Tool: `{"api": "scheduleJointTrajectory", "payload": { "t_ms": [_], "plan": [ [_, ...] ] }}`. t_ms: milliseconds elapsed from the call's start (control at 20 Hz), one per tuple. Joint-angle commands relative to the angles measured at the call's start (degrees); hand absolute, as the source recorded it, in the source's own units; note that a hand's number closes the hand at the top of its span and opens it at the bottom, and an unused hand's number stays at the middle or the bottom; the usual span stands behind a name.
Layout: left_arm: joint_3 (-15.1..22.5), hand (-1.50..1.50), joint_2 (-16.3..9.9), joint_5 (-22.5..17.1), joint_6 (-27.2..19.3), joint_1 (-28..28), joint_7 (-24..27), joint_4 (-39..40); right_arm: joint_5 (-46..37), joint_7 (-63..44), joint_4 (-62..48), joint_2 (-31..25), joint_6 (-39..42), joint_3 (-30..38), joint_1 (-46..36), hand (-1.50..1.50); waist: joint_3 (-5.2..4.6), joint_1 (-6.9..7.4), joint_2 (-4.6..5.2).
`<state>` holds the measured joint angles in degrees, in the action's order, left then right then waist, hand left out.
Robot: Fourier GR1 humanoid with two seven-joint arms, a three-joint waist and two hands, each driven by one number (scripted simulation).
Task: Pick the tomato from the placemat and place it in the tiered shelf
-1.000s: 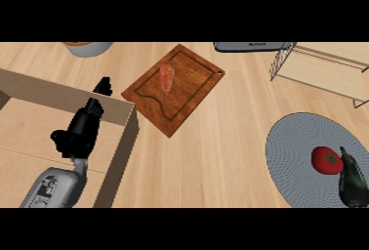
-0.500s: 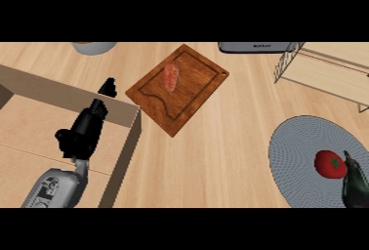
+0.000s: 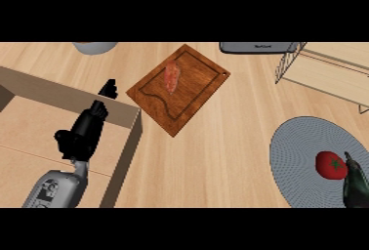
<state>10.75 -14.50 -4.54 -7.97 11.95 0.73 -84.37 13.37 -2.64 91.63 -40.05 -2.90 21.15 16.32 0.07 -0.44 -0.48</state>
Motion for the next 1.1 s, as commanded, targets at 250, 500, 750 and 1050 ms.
{"api": "scheduleJointTrajectory", "payload": {
  "t_ms": [250,500,750,1050],
  "plan": [
    [-0.1,0.00,-0.6,1.1,0.2,-0.7,-3.7,1.6,-6.8,-21.5,15.2,-12.9,7.3,-6.1,5.2,-1.50,-0.25,-0.17,0.41],
    [0.0,0.00,1.3,2.0,0.5,-2.0,0.1,3.1,-6.4,-35.6,21.8,-15.6,9.3,-7.3,0.7,-1.50,-0.18,0.20,0.49],
    [-0.4,0.00,2.0,3.5,1.3,-0.7,0.9,6.0,-10.6,-39.2,25.4,-10.1,8.3,-9.5,-0.5,-1.50,-0.10,0.01,0.51],
    [0.1,0.00,2.7,4.3,0.5,-3.4,-0.2,2.6,-16.8,-41.5,26.2,-6.7,8.5,-11.7,-3.0,-1.50,-0.08,0.32,0.48]
  ]
}}
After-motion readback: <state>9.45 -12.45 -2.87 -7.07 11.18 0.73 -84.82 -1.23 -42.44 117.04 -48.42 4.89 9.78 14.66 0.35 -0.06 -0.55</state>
